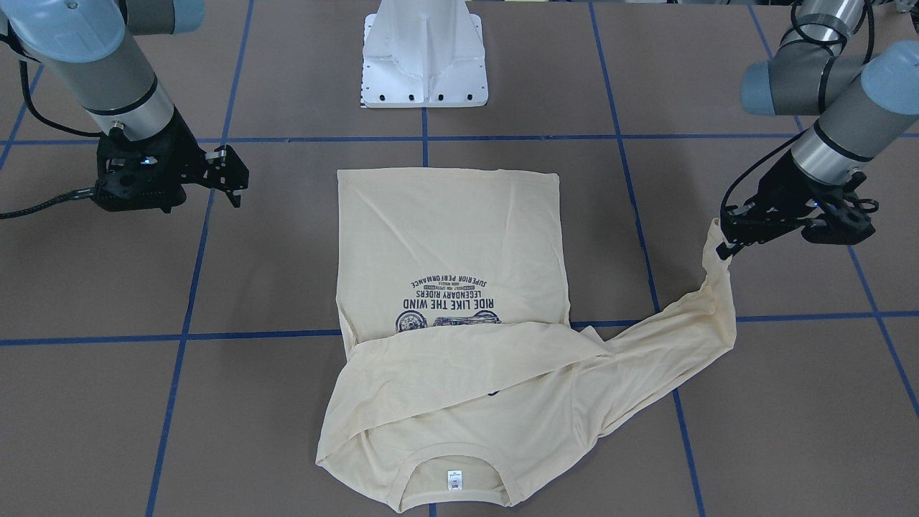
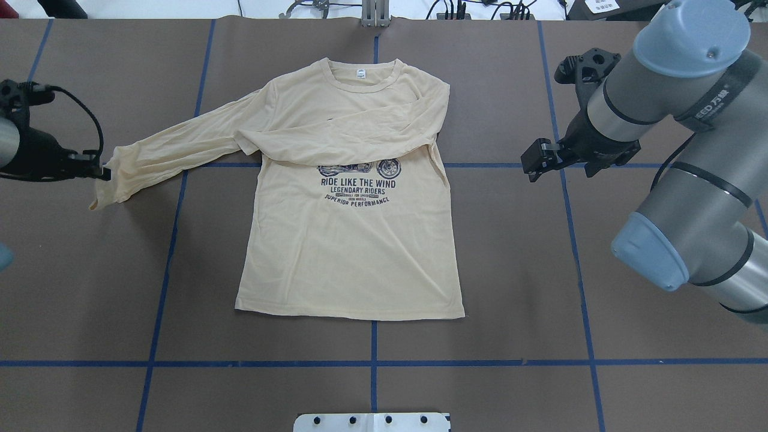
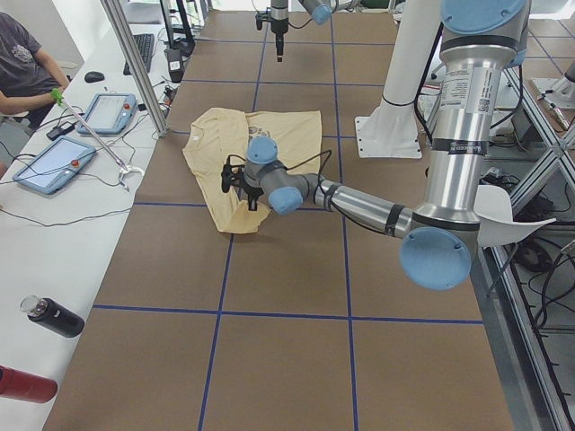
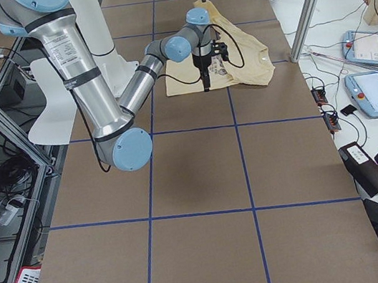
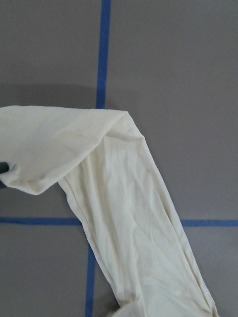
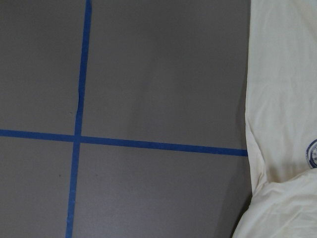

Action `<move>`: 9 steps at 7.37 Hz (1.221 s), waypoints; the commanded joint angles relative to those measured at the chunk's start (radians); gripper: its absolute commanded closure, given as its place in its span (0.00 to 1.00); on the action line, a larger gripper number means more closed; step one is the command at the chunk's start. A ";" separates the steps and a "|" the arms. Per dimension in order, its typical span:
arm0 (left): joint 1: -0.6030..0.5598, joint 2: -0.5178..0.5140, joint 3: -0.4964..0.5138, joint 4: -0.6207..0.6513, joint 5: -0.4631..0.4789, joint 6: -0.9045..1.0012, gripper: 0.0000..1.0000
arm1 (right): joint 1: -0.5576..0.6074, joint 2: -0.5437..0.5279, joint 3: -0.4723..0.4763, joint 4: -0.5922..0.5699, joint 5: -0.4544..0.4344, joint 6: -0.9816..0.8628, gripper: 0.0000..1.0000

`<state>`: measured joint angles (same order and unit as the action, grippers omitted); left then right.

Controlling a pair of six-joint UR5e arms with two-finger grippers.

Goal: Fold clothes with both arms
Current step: 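Carry the sleeve with the left gripper across the shirt toward the collar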

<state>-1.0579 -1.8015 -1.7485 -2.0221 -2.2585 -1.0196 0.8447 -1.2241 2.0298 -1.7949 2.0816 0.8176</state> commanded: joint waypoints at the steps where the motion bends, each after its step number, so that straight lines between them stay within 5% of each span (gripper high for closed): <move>1: -0.039 -0.212 -0.006 0.245 -0.068 -0.010 1.00 | 0.007 -0.081 0.029 0.005 0.000 -0.087 0.00; 6: -0.001 -0.595 0.078 0.243 -0.187 -0.429 1.00 | 0.013 -0.083 0.014 0.003 -0.002 -0.097 0.00; 9: 0.212 -0.641 0.223 0.017 -0.031 -0.565 1.00 | 0.010 -0.072 -0.016 0.006 0.000 -0.080 0.00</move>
<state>-0.9247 -2.4295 -1.5998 -1.8868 -2.3776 -1.5299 0.8554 -1.3010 2.0282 -1.7904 2.0797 0.7320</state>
